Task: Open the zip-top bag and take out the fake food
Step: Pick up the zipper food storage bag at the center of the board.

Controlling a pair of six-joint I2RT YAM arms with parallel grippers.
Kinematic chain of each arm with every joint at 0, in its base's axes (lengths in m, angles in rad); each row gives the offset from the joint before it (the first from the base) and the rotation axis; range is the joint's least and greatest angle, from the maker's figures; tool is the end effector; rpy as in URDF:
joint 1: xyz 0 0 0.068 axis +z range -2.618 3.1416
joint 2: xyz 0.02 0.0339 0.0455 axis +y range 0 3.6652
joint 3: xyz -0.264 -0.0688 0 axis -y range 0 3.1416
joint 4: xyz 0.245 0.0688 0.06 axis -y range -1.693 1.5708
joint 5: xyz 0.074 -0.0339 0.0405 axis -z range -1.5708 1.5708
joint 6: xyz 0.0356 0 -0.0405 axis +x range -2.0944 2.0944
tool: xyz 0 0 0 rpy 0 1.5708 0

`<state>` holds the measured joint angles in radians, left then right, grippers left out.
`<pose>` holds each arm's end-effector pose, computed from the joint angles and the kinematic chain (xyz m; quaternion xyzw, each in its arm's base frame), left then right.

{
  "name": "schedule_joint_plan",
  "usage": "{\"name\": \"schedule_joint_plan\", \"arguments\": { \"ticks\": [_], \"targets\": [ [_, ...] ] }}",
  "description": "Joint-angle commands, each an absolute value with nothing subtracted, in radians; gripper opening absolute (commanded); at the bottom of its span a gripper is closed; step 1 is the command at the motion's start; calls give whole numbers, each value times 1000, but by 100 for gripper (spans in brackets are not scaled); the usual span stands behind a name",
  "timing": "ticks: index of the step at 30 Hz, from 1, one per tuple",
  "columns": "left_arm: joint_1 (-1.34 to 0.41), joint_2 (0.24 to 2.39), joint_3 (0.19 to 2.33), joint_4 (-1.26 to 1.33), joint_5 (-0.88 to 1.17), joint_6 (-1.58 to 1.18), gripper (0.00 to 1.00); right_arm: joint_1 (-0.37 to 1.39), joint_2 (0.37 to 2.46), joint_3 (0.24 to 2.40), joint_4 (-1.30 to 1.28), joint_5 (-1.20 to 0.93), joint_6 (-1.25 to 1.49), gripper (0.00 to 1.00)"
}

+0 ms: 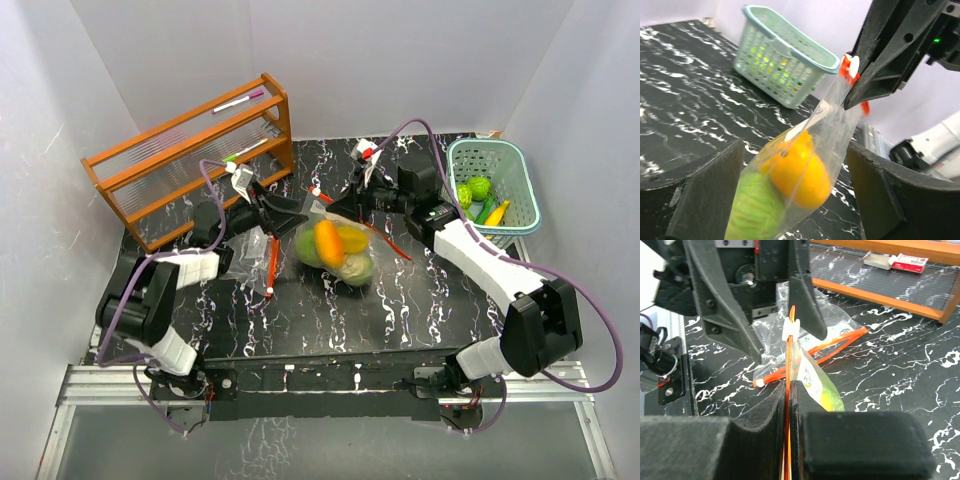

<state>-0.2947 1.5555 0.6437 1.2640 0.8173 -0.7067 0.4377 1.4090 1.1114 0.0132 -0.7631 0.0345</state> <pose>0.2850 -0.1136 0.2544 0.2116 0.5807 -0.5607 0.5510 0.2839 0.1600 0.3316 -0.3675 0.6829 0.4199 0.4715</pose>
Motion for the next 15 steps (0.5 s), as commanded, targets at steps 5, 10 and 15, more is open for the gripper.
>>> {"name": "schedule_joint_plan", "arguments": {
  "ticks": [5,10,15],
  "targets": [
    [-313,1689,772,1771,1052,-930,71,428,1339,1093,132,-888,71,7],
    [-375,1657,822,1667,1100,-841,70,427,1354,1094,135,-914,87,7],
    [-409,1638,846,1643,1111,-832,38,427,1353,1100,137,-913,100,8]
  ]
}}
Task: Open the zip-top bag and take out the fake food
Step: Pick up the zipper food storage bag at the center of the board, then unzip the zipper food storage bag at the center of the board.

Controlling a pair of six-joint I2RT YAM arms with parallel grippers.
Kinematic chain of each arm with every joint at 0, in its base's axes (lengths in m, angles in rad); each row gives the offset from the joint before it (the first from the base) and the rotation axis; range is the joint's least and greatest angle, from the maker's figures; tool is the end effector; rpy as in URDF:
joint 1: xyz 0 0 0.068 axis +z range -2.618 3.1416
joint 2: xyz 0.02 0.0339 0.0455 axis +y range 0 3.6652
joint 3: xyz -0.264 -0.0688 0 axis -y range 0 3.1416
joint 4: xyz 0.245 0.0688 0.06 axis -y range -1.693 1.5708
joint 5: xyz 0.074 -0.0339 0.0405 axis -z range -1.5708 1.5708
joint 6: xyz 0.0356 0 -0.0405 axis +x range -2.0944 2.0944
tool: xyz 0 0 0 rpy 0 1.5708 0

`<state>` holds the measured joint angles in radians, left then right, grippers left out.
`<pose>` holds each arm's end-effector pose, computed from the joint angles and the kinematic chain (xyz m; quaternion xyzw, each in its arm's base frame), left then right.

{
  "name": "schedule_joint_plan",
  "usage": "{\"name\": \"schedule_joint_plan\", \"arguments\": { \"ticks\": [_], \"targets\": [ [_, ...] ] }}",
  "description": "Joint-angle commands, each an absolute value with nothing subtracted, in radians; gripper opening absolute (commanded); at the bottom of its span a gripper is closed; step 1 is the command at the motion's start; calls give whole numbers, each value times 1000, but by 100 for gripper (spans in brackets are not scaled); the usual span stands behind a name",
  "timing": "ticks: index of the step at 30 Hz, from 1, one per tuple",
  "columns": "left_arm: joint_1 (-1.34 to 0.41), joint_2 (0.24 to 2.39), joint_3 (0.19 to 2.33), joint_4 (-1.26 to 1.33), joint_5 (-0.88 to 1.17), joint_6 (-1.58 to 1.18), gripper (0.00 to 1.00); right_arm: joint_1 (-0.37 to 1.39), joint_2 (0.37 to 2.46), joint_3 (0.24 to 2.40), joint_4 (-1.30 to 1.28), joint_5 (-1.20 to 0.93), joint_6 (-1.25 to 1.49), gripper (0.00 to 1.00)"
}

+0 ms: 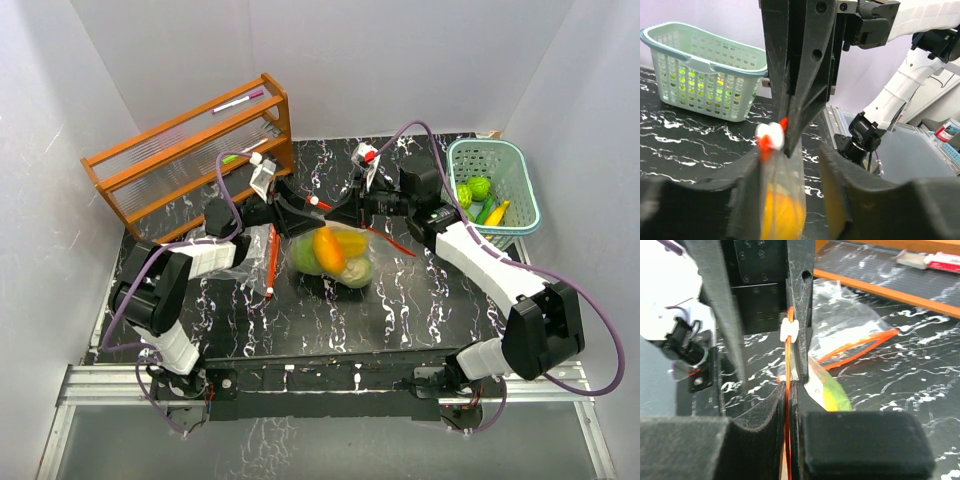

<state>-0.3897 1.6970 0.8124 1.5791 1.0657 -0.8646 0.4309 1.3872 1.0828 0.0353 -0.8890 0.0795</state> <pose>0.2888 -0.1523 0.2823 0.3611 0.4634 -0.6322 0.5051 0.2760 0.1573 0.3312 -0.3821 0.6617 0.4691 0.4429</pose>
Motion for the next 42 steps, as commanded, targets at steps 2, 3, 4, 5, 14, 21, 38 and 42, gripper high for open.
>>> {"name": "schedule_joint_plan", "arguments": {
  "ticks": [2,3,4,5,14,21,38,42],
  "targets": [
    [-410,1622,835,1628,1102,-818,24,427,1343,1099,135,-905,100,7],
    [-410,1609,828,1619,1099,-814,14,427,1337,1098,136,-901,100,7],
    [-410,1602,822,1611,1096,-811,2,427,1334,1096,136,-899,101,7],
    [-410,1596,819,1603,1094,-808,0,427,1331,1095,136,-899,102,8],
    [-411,1585,804,1547,1101,-793,0,427,1312,1071,170,-824,137,27],
    [-421,1581,811,1487,1104,-754,0,428,1340,1114,235,-840,173,53],
    [-424,1547,802,1420,1086,-700,0,481,1422,1183,206,-871,166,47],
    [-425,1542,800,1414,1073,-694,0,481,1417,1170,186,-863,155,44]
  ]
}}
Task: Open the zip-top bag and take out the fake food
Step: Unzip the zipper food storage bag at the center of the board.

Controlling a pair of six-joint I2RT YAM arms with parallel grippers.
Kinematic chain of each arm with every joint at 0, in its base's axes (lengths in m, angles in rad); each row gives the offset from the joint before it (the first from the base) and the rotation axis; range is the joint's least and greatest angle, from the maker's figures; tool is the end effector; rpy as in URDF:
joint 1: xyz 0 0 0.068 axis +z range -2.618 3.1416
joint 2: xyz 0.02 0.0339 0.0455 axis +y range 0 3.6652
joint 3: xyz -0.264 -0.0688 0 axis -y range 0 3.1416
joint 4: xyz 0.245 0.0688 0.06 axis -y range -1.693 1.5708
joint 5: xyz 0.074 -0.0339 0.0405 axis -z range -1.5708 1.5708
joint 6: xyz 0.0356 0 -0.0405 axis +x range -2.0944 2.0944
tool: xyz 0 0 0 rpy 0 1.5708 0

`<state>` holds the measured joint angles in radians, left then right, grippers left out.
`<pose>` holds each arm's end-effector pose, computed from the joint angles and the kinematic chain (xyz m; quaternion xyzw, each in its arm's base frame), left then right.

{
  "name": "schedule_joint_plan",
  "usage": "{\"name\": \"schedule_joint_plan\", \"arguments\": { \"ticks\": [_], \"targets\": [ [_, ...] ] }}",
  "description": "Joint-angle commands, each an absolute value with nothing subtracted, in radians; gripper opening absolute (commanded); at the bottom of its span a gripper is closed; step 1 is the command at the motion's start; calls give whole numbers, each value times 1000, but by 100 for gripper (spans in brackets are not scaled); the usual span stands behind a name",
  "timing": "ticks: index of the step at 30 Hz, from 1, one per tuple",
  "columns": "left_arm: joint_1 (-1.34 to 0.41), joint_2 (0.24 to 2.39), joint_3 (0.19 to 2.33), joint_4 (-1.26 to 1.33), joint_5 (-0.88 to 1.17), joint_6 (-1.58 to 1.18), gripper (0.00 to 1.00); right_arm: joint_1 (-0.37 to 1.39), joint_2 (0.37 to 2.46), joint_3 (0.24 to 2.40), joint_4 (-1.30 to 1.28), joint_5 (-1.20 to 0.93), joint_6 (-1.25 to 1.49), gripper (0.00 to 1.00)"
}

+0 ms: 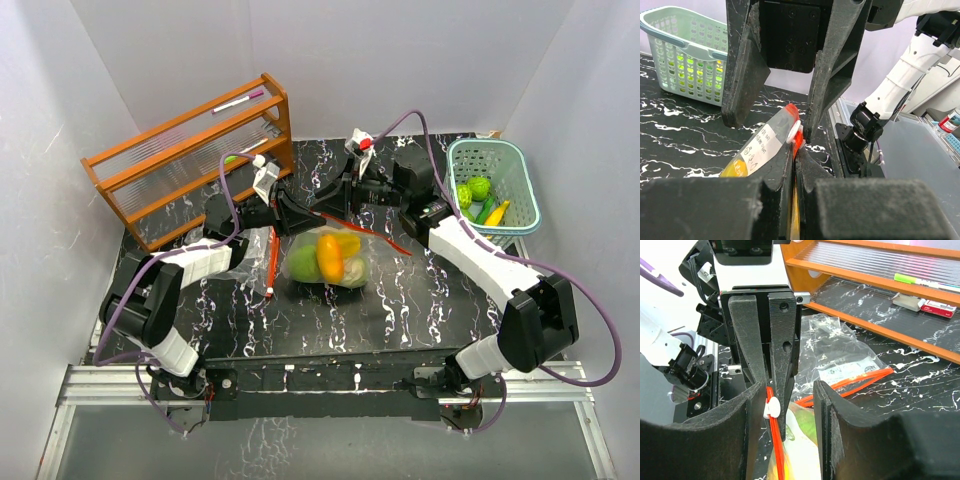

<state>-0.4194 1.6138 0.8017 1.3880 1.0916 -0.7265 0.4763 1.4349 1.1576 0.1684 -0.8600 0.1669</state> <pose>0.2787 -0.1589 0.2900 0.3884 0.4728 -0.6153 0.4969 0.2835 0.1766 0.3551 -0.3792 0.6258 0.4863 0.4776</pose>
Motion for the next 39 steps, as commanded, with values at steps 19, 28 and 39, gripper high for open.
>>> {"name": "schedule_joint_plan", "arguments": {
  "ticks": [19,28,39],
  "targets": [
    [-423,1572,800,1385,1031,-661,0,481,1380,1106,179,-813,134,53],
    [-423,1583,804,1384,1023,-665,0,480,1373,1101,161,-739,115,57],
    [-423,1596,796,1388,1035,-667,0,476,1364,1107,187,-659,103,10]
  ]
}}
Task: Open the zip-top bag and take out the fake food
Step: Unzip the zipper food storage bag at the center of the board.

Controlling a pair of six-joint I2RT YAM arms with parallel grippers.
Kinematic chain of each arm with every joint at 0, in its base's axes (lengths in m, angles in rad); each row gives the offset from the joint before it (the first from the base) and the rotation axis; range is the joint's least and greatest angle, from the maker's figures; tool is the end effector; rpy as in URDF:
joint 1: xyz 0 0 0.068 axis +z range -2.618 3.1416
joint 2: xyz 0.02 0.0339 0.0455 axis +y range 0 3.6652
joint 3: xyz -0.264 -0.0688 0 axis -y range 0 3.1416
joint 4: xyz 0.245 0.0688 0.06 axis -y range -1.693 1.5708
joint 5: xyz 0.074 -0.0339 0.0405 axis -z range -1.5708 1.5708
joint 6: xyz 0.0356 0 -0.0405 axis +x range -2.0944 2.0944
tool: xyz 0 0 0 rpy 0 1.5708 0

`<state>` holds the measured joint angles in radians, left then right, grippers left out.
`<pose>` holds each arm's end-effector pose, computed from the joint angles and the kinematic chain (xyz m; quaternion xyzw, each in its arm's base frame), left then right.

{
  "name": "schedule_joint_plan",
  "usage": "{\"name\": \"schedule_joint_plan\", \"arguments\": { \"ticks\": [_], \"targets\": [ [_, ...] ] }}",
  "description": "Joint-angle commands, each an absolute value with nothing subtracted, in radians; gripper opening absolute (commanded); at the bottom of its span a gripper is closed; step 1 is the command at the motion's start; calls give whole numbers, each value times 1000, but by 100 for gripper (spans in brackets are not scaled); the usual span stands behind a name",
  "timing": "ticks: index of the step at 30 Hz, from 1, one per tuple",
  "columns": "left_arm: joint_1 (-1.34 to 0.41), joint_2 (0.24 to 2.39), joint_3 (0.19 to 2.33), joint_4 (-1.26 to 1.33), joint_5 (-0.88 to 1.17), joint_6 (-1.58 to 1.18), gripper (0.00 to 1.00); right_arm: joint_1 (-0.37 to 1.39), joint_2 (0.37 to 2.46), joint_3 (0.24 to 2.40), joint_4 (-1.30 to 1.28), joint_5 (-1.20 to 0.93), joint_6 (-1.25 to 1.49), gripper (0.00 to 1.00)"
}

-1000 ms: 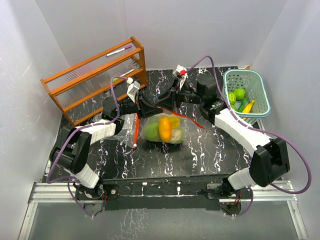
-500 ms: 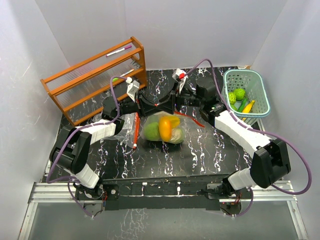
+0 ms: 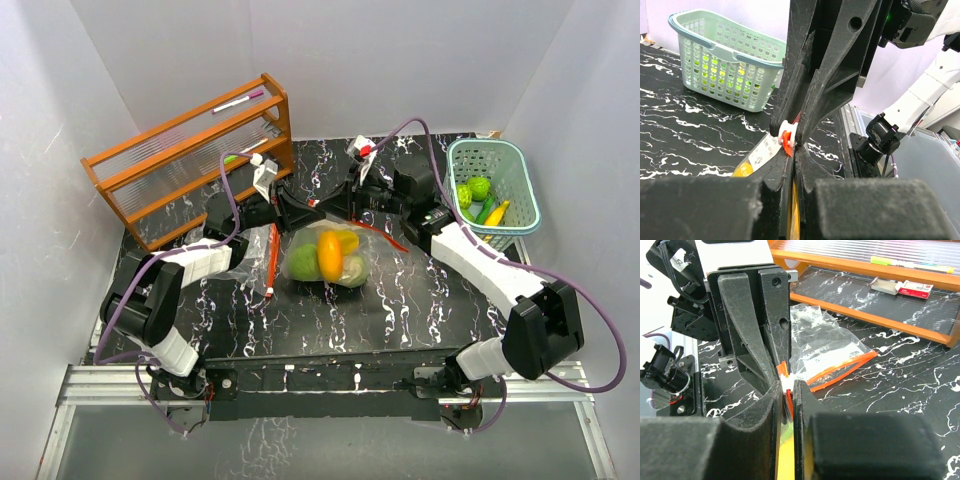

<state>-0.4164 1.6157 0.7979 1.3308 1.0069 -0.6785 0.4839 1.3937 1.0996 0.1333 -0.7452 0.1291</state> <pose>0.2843 -0.1587 0.2852 0.3552 0.4926 -0.6015 0.5190 0.2758 0.1722 0.3437 -0.3574 0.6566 0.4464 0.4918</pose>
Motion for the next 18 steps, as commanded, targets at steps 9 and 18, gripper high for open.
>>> {"name": "schedule_joint_plan", "arguments": {
  "ticks": [9,18],
  "targets": [
    [-399,1556,804,1344,1002,-664,0,426,1314,1033,171,-644,84,7],
    [-269,1544,784,1377,825,-761,0,328,1143,814,109,-555,73,7]
  ]
}}
